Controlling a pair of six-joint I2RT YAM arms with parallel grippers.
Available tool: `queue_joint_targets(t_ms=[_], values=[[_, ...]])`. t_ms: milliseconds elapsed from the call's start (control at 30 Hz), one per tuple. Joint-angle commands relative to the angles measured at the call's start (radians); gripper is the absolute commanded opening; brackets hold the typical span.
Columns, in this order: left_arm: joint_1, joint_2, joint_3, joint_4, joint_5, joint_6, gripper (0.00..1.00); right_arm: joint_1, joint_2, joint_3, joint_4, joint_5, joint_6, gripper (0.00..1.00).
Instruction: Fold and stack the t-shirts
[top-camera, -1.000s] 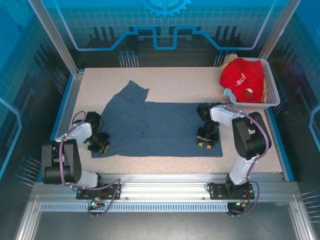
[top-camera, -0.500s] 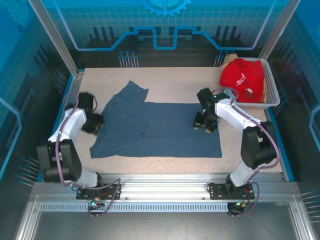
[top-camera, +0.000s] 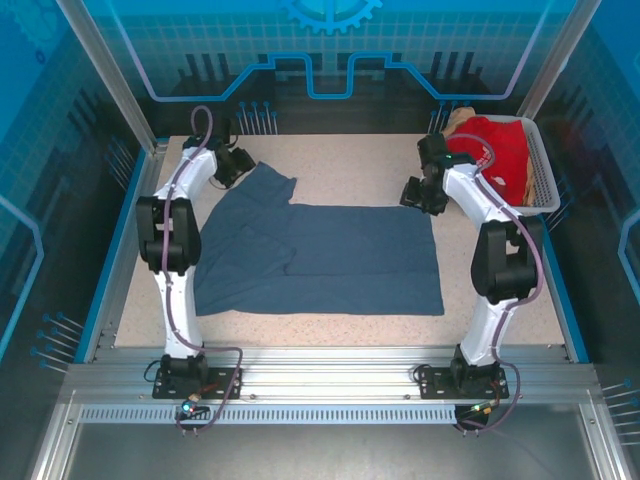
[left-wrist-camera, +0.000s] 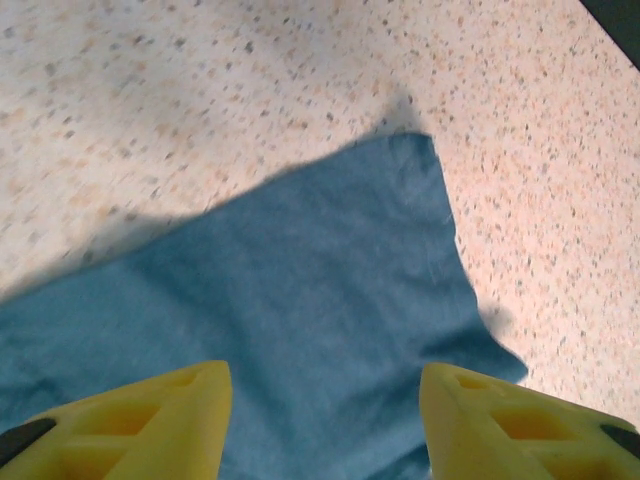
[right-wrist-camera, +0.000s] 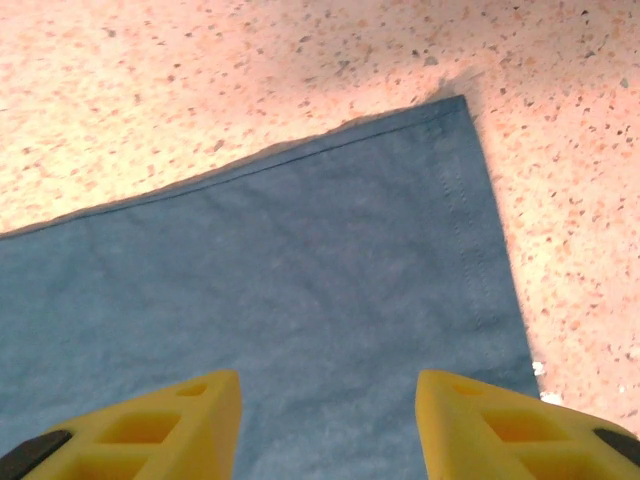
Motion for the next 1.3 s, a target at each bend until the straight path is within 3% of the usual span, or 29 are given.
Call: queue_joint_targets(t_ms=[0,233,433,600,767,1067,1267], values=[[0.0,0.06,0.078,0.128,0.02,0.009,0.53,-0.035,0.042,0.053,0.003,-0.027,-0.021,0.5],[0.0,0.241,0.241,0.203,0.017,-0.076,0.54,-0.057,0.128,0.126,-0.012,-0.068,-0.024,0.51],[-0.009,0.408,0.451,0.097,0.025,-0.231,0.51,-0.067,0.152,0.152,-0.014,-0.078,-0.016,0.51],[-0.029,0.442,0.487,0.09,-0.021,-0.213,0.52,-0.082,0.177,0.174,-0.018,-0.078,-0.025,0.51],[-0.033,0.51,0.602,-0.029,-0.056,-0.178,0.52,-0.089,0.183,0.184,-0.019,-0.087,-0.023,0.51],[-0.047,0.597,0.693,-0.222,-0.013,-0.196,0.49,-0.093,0.194,0.211,-0.019,-0.109,-0.004,0.51],[-0.053,0.618,0.697,-0.363,0.047,-0.223,0.35,-0.093,0.198,0.216,-0.017,-0.114,0.011,0.51]])
